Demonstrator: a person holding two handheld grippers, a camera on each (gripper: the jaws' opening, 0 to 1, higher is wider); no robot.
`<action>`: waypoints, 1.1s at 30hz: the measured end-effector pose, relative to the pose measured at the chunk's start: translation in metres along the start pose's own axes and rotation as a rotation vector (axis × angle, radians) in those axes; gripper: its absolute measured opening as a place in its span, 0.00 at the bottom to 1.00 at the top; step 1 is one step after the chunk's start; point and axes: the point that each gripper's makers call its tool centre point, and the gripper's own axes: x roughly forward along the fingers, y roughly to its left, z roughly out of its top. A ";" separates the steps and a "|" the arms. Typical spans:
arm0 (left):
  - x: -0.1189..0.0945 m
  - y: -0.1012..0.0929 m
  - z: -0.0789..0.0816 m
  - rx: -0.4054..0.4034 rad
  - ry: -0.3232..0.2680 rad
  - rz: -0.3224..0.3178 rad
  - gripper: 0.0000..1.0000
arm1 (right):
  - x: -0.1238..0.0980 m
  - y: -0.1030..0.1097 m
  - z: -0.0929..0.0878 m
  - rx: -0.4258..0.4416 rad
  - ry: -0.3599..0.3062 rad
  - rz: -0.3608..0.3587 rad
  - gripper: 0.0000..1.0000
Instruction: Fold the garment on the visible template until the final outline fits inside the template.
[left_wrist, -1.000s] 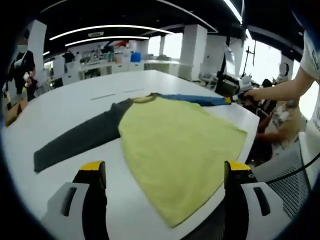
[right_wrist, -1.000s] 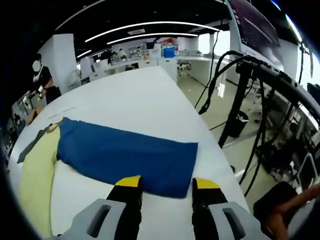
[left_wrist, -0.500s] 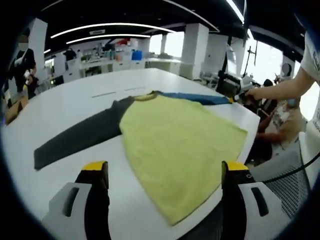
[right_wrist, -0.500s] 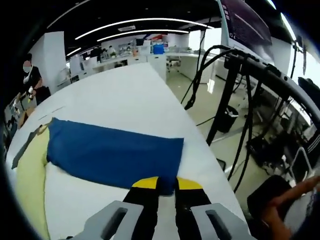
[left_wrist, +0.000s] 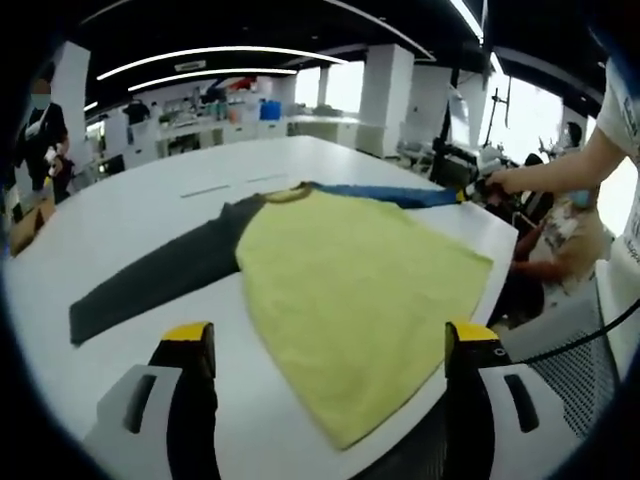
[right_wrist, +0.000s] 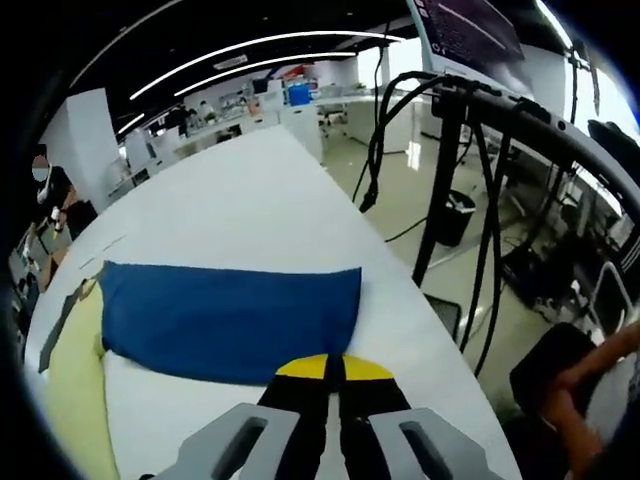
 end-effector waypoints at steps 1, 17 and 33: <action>-0.001 0.000 0.001 0.001 -0.001 0.006 0.94 | -0.002 0.003 -0.001 0.006 -0.003 0.001 0.00; -0.005 0.005 0.007 0.002 -0.027 0.031 0.99 | -0.006 0.003 0.004 0.033 -0.010 0.001 0.00; -0.006 0.006 0.011 0.009 -0.043 0.032 0.99 | -0.010 0.005 0.027 -0.002 -0.049 0.033 0.00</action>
